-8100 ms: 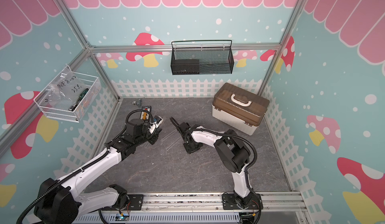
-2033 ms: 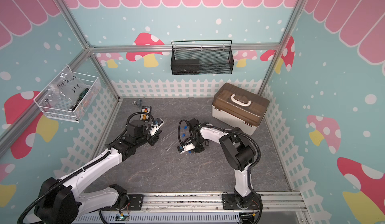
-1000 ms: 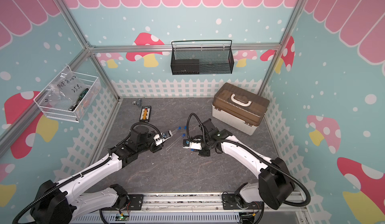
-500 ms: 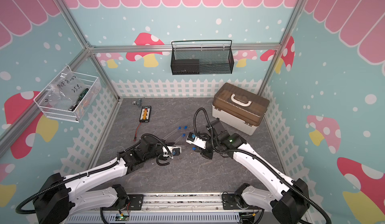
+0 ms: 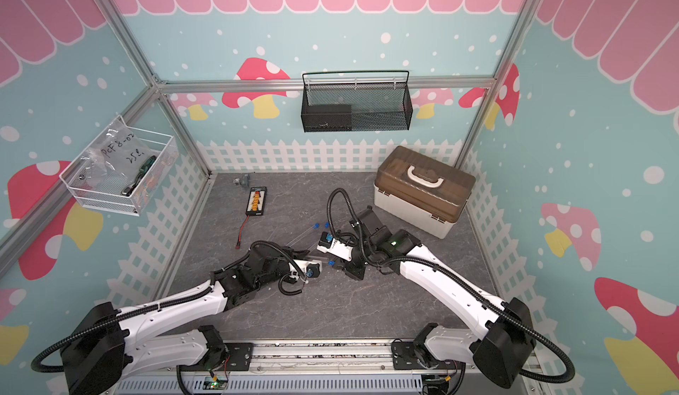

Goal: Insert stoppers into test tubes
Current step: Insert the stopper into the test tube.

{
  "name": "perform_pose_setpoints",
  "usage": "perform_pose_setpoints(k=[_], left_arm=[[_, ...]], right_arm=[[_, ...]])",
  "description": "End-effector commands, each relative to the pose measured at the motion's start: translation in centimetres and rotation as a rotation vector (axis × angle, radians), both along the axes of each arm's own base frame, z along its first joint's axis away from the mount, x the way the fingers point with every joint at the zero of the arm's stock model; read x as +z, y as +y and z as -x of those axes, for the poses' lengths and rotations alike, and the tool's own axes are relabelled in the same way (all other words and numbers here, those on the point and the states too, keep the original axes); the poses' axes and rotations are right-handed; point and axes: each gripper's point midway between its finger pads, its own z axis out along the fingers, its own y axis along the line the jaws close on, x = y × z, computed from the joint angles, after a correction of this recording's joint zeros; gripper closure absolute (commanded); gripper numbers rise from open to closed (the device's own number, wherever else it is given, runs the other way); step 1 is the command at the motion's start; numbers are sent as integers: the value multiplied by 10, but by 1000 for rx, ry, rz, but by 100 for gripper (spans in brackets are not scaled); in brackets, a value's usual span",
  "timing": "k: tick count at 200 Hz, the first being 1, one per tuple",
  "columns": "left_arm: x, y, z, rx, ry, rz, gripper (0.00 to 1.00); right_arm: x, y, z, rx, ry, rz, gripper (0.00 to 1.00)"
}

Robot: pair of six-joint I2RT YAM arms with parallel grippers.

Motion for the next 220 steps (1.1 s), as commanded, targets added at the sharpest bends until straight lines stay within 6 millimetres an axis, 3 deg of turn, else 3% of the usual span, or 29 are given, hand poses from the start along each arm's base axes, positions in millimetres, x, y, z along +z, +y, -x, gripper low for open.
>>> perform_pose_setpoints(k=[1,170,220], left_arm=[[4,-2,1,-24,-45,-11,100],[5,-6,8,-58,-60,-6,100],[4,-7,10,-75,-92,-37,100]], right_arm=[[4,3,-3,-2,-12,10,98],[-9,10,-7,3,-20,64,97],[-16,9,-17,-58,11,164,98]])
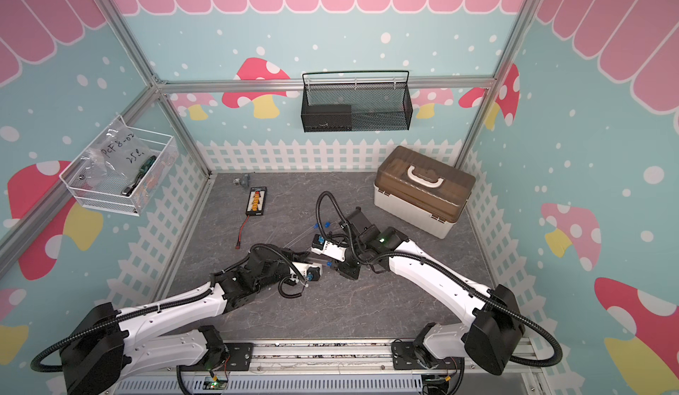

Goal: Insert stoppers into test tubes
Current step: Insert the stopper into the test tube.

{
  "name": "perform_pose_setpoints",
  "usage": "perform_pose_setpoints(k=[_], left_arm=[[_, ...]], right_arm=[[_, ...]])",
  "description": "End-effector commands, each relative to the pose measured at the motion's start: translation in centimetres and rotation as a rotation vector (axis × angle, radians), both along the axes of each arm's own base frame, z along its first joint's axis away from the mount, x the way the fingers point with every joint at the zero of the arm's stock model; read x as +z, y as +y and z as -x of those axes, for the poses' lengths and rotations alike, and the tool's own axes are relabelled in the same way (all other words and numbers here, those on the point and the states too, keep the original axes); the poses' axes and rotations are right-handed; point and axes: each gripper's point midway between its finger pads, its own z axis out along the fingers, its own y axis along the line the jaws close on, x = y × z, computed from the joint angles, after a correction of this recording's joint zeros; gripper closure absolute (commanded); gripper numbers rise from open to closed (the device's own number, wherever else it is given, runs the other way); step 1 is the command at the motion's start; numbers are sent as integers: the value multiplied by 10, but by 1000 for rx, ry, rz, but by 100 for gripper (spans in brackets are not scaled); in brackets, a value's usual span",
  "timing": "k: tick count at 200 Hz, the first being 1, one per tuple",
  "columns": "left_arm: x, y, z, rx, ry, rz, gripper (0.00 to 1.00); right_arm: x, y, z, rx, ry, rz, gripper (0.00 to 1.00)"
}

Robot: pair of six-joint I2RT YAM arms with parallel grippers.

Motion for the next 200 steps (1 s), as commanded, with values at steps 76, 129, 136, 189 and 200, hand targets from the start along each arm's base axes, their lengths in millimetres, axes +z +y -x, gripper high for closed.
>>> perform_pose_setpoints(k=[76,129,136,189,200], left_arm=[[1,-18,35,-184,-213,-126,100],[17,-34,63,-297,-263,-43,100],[19,-36,65,-301,-253,-26,100],[34,-44,72,-317,-233,81,100],[35,-44,74,-323,-227,90,100]], right_arm=[[29,31,-30,-113,48,6,100],[49,54,-41,-96,29,-73,100],[52,57,-42,-96,29,-89,100],[67,73,-45,-111,32,-175,100],[68,76,-46,-116,34,-185,100]])
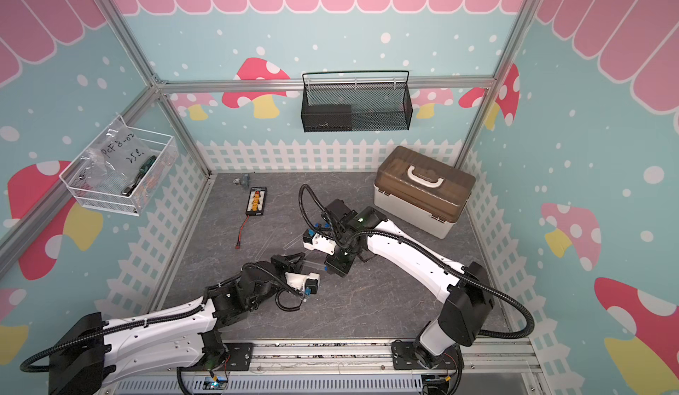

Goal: Insert stoppers into test tubes
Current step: Insert the stopper into the test tube.

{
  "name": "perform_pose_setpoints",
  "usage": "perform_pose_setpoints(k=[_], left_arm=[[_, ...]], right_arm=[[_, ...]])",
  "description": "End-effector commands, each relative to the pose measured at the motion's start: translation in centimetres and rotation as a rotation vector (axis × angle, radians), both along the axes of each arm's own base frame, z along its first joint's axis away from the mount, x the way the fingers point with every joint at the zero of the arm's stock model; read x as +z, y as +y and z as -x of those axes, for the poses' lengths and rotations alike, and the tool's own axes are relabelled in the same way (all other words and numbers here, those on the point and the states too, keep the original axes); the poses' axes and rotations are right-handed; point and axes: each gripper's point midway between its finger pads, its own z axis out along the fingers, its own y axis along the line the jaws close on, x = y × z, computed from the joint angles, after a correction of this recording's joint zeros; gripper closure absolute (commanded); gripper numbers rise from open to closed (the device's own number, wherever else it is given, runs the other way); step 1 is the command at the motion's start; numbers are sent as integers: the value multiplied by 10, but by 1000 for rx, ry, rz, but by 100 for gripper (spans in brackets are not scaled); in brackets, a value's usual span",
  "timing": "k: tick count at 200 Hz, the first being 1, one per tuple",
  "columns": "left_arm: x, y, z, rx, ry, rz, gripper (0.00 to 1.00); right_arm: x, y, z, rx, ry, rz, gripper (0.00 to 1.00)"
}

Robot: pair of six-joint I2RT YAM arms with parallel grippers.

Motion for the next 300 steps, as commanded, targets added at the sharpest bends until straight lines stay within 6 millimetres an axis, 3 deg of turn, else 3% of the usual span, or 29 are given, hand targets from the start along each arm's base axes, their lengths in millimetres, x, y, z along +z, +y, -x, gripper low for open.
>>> perform_pose_setpoints(k=[1,71,133,214,263,300], left_arm=[[16,-53,55,-353,31,111,100],[30,-58,65,-398,30,192,100],[28,-65,84,-480,150,208,100],[40,-74,102,-560,263,265,100],[58,-83,117,-632,353,304,100],[60,-85,114,-628,341,323,100]], right_arm=[[60,67,-59,-28,-259,-317,100],[65,85,-64,-38,-293,-378,100],[63,92,-67,34,-419,-327,100],[78,118,-78,64,-550,-346,100],[93,126,-69,110,-596,-421,100],[103,126,-54,149,-583,-504,100]])
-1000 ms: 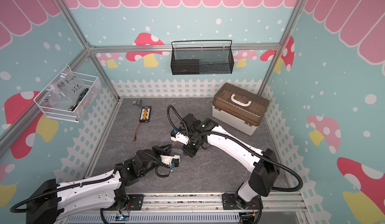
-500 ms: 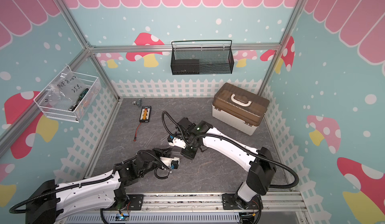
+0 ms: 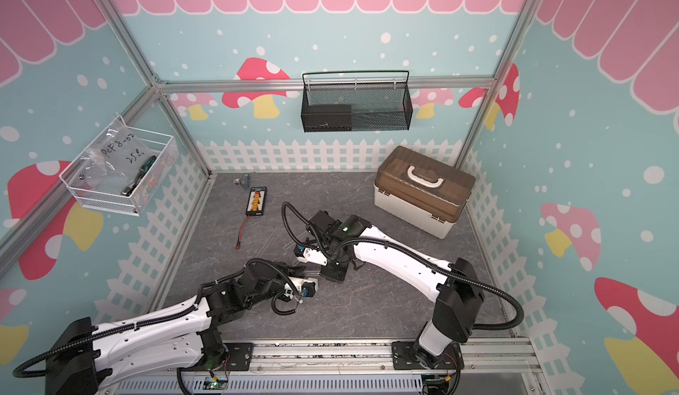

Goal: Insert stoppers into test tubes
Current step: Insert the stopper into the test tube.

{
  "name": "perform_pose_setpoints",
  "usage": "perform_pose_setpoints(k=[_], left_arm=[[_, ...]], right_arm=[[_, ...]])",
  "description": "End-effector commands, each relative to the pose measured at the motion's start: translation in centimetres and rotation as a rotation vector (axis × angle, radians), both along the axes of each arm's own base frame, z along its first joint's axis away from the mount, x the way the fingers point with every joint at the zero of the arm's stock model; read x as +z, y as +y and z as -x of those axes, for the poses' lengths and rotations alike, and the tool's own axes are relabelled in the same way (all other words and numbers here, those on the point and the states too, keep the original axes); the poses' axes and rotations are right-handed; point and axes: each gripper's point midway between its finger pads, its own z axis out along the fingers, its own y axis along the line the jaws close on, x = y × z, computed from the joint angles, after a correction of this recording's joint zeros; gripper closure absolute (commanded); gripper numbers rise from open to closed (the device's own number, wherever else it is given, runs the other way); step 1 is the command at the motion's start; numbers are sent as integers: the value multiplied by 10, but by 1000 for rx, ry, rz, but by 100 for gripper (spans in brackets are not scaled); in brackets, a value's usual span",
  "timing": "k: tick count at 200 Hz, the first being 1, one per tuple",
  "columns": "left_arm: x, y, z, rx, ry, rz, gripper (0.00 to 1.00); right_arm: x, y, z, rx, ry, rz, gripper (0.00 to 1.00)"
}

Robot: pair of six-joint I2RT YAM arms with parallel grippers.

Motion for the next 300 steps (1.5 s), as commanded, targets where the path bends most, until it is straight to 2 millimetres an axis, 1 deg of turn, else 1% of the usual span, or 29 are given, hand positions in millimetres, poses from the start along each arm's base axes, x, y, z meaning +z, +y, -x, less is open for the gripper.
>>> perform_pose_setpoints(k=[1,78,106,127,148,169,193,213,231,252,271,283,300], left_arm=[[82,-78,80,-525,3,329,100],[78,-73,76,-507,-22,316,100],[75,-72,73,-500,-49,281,100],[66,-69,63,-453,-74,240,100],[47,-63,47,-375,-106,177,100],[36,-56,33,-308,-122,167,100],[30,-50,26,-274,-111,138,100],[32,-46,20,-238,-89,156,100],[41,-44,16,-184,-21,224,100],[54,-45,13,-92,142,359,100],[68,-51,18,-30,323,512,100],[75,-55,21,14,452,620,100],[81,-60,23,49,574,745,100]], right_arm=[[123,123,-60,94,-393,-675,100],[134,110,-36,175,-417,-769,100],[134,104,-34,170,-436,-767,100],[133,94,-35,145,-466,-752,88],[133,80,-34,121,-500,-739,78],[131,65,-35,84,-531,-708,71],[132,39,-38,13,-570,-674,65],[134,10,-44,-117,-599,-640,63],[137,-20,-52,-329,-600,-632,61],[138,-59,-56,-648,-542,-646,61],[127,-88,-51,-894,-434,-638,61],[120,-95,-43,-989,-345,-653,61],[114,-97,-32,-1073,-229,-706,61]])
